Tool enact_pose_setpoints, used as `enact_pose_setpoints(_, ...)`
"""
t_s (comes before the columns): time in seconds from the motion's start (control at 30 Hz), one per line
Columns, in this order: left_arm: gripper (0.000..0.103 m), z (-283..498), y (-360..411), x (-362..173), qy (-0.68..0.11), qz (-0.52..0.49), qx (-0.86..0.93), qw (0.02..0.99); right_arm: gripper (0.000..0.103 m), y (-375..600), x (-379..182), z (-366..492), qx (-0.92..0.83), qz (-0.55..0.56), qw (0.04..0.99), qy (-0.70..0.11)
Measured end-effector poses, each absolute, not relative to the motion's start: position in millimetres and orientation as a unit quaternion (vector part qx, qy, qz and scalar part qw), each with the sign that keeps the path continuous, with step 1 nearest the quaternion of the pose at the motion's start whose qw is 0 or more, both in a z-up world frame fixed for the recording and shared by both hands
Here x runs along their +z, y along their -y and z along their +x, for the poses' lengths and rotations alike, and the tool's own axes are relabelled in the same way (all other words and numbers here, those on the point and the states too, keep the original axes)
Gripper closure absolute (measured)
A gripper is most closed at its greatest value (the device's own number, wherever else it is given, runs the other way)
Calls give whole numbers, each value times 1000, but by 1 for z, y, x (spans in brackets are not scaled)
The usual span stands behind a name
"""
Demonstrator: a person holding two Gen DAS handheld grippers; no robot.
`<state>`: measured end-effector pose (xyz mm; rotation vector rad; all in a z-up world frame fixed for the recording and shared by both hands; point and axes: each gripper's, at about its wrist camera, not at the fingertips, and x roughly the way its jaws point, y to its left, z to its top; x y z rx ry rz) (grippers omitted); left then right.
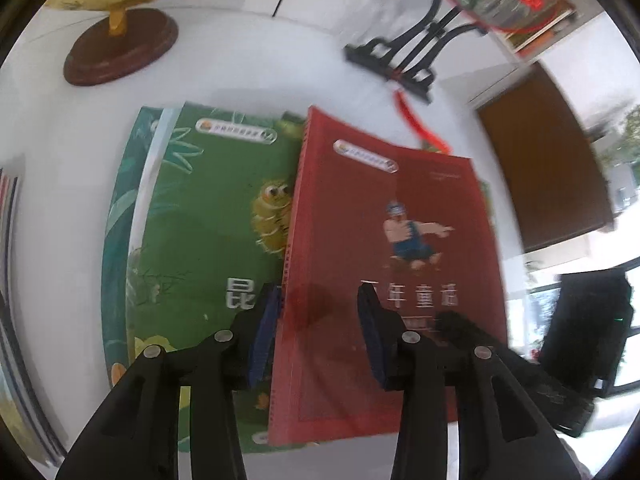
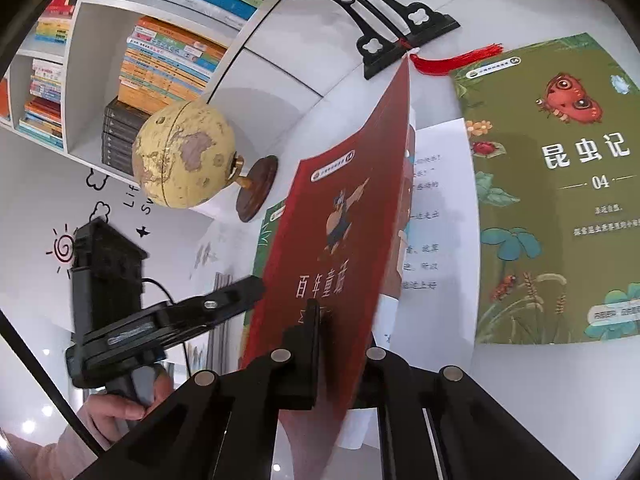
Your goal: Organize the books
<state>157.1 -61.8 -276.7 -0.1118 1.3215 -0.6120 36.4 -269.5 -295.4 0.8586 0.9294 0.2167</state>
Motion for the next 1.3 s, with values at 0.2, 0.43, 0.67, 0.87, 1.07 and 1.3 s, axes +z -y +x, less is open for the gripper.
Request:
enact_pose_setpoints(0.2,63,151,69,-276,-593,-26,-283,753,50,288,-270,17,6,348,822,-451)
enact_pose_setpoints(0.43,61,153,67,-277,-599,-38,-280,749,39,317,-327,-3,28,501,734,-457)
enact_pose_setpoints(0.67,61,148,68,-274,-585,15,-268,766,49,305,-331,15,73,490,735,-463)
enact_pose_setpoints(0.87,61,147,52,-263,-580,-30,-304,755,61,312,-323,3,120,505,752,-407)
enact_pose_setpoints(1.07,61,141,42,-254,-571,-56,-327,751,61,311,-346,10,93,512,727,-448)
enact_pose_setpoints(1.3,61,134,31,-279,-595,-6,-282,753,61,309,-344,-4,151,558,705,-411)
